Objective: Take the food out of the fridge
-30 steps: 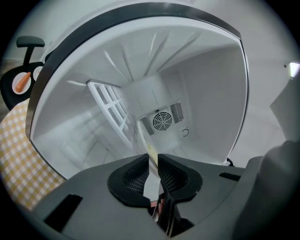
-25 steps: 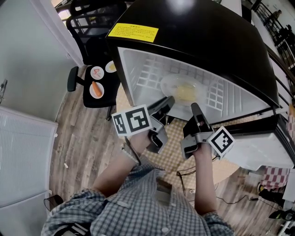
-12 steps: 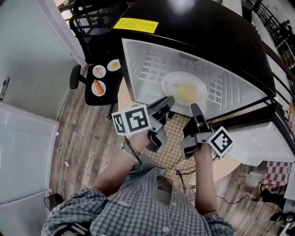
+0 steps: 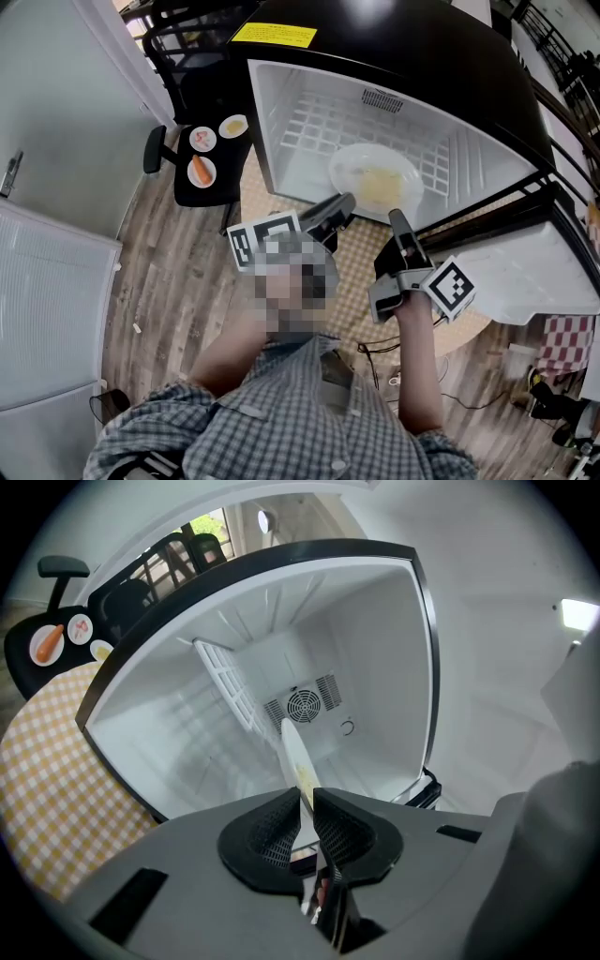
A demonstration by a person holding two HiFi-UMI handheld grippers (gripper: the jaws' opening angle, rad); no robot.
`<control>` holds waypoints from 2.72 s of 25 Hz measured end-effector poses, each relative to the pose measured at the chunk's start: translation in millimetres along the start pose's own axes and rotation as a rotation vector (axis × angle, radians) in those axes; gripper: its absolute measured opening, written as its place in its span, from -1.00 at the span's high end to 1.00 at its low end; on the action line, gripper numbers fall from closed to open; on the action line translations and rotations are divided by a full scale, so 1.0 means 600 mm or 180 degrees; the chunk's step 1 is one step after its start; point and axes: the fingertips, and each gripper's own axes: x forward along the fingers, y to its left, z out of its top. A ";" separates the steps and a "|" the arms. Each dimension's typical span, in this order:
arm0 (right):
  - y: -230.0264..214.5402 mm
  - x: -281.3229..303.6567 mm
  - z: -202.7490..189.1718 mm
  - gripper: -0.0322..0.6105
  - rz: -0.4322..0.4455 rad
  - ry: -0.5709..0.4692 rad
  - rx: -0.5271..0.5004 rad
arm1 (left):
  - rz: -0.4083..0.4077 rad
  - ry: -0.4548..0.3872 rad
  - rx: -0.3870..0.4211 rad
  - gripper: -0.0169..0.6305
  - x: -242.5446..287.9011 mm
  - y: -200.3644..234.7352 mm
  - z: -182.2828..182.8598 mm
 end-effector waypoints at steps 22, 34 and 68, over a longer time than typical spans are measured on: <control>-0.024 -0.098 -0.067 0.76 0.0011 0.0214 0.0000 | 0.0136 0.0074 0.0088 0.80 -0.067 -0.005 -0.105; -0.073 -0.132 -0.112 0.76 -0.0143 0.0334 0.0072 | 0.0234 0.0220 0.0005 0.80 -0.090 0.034 -0.168; -0.294 -0.180 -0.244 0.76 -0.0976 0.0697 0.0367 | 0.0784 0.0706 -0.0553 0.79 -0.115 0.231 -0.337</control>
